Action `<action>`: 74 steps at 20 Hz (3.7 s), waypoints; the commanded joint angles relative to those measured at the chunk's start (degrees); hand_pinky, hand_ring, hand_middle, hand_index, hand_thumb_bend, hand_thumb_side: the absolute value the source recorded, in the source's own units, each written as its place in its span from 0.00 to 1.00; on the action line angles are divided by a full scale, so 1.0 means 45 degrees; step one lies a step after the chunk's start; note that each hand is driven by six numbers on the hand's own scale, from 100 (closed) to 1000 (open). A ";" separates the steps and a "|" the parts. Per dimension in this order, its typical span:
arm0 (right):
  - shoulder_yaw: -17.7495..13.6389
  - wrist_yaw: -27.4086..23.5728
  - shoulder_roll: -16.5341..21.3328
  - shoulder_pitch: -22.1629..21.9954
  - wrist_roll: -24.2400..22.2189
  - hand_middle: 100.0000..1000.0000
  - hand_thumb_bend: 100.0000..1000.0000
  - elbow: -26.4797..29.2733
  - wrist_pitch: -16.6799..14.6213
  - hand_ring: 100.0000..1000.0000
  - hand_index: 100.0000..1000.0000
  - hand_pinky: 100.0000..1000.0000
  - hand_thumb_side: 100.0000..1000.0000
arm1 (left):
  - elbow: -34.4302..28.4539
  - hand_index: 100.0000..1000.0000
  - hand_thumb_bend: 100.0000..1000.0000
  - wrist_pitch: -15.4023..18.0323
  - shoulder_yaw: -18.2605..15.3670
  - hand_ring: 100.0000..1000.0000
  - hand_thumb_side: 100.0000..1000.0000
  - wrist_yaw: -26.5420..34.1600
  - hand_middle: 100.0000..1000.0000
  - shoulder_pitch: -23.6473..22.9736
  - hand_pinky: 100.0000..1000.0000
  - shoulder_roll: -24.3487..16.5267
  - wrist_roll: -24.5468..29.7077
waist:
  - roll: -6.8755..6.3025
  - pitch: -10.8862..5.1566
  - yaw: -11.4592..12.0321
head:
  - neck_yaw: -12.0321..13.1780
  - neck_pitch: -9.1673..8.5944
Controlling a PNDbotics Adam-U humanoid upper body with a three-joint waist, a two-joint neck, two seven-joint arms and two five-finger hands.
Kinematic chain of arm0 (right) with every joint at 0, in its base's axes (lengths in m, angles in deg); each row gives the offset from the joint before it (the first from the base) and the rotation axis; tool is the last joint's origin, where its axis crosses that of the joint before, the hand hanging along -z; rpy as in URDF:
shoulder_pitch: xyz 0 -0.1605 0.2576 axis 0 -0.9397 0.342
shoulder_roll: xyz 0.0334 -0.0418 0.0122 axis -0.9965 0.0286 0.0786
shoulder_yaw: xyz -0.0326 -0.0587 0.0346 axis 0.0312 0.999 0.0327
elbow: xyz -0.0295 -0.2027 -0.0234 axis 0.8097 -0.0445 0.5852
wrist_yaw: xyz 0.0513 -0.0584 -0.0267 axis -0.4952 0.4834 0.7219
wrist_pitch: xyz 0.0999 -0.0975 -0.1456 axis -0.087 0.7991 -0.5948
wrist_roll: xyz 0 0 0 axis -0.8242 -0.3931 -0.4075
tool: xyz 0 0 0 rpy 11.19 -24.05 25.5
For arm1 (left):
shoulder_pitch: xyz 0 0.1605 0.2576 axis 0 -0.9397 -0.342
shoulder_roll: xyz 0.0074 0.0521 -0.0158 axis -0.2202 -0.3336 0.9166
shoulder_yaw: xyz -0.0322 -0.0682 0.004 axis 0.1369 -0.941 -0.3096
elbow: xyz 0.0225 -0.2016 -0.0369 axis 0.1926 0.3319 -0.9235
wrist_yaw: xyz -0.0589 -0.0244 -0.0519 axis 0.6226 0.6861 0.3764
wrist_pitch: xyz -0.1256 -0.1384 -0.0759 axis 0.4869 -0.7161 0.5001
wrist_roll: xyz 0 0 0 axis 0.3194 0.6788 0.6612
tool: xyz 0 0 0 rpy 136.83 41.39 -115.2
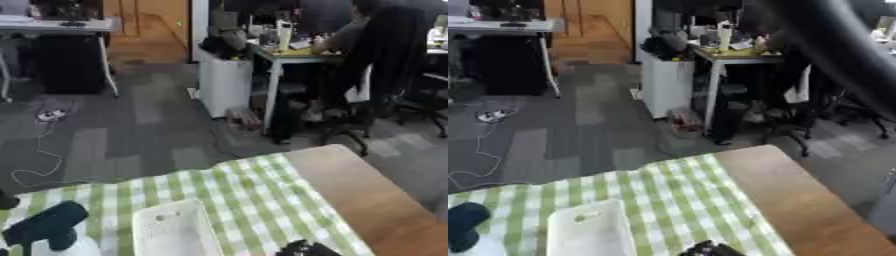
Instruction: Pick up objects on the table and place them in the box.
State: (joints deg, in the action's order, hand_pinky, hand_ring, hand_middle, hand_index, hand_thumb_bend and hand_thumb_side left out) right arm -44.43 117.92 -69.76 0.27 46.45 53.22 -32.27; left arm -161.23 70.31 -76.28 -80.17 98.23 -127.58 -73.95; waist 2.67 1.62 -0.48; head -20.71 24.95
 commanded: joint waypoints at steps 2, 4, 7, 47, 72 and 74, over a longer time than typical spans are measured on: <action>-0.0102 -0.0115 0.0314 0.0131 -0.0019 0.41 0.00 0.0173 -0.0069 0.38 0.50 0.32 0.85 | -0.0169 0.88 0.00 0.0009 -0.0076 0.59 1.00 0.0174 0.77 0.0358 0.55 -0.0815 0.0475 | -0.0061 -0.0131 -0.0036 | 0.0156 0.0967; -0.0114 -0.0142 0.0344 0.0139 -0.0042 0.41 0.00 0.0173 -0.0076 0.38 0.50 0.32 0.85 | -0.0169 0.88 0.00 0.0025 -0.0128 0.59 1.00 0.0287 0.77 0.0471 0.56 -0.1036 0.0558 | -0.0079 -0.0153 -0.0044 | 0.0597 0.1753; -0.0144 -0.0189 0.0397 0.0164 -0.0077 0.41 0.00 0.0173 -0.0099 0.38 0.50 0.32 0.85 | -0.0169 0.88 0.00 0.0069 -0.0173 0.60 1.00 0.0405 0.77 0.0603 0.57 -0.1308 0.0672 | -0.0108 -0.0169 -0.0054 | 0.1025 0.2491; -0.0116 -0.1010 0.0962 0.0628 -0.1088 0.41 0.00 0.0173 -0.0248 0.38 0.50 0.32 0.87 | 0.0846 0.87 0.03 0.0462 0.1208 0.71 1.00 0.1522 0.85 0.3264 0.72 -0.2893 0.4464 | -0.0599 -0.0272 -0.0555 | 0.2923 0.4108; -0.0232 -0.1569 0.1134 0.0919 -0.1593 0.41 0.00 0.0173 -0.0296 0.38 0.50 0.32 0.87 | 0.2447 0.89 0.15 0.0785 0.1963 0.79 1.00 0.1052 0.91 0.4384 0.82 -0.2442 0.6363 | -0.0726 -0.0271 -0.0830 | 0.2989 0.3926; -0.0246 -0.1617 0.1150 0.0966 -0.1608 0.41 0.00 0.0173 -0.0297 0.38 0.50 0.32 0.87 | 0.2503 0.89 0.15 0.0816 0.1986 0.79 1.00 0.1006 0.91 0.4397 0.83 -0.2437 0.6424 | -0.0737 -0.0266 -0.0868 | 0.3021 0.3965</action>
State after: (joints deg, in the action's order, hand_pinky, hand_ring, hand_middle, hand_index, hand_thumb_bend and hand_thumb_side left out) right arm -45.11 111.05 -65.90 3.86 39.39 53.22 -33.68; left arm -149.96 73.83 -66.97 -75.37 116.73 -137.87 -45.32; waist -0.57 0.83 -4.33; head -7.70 43.45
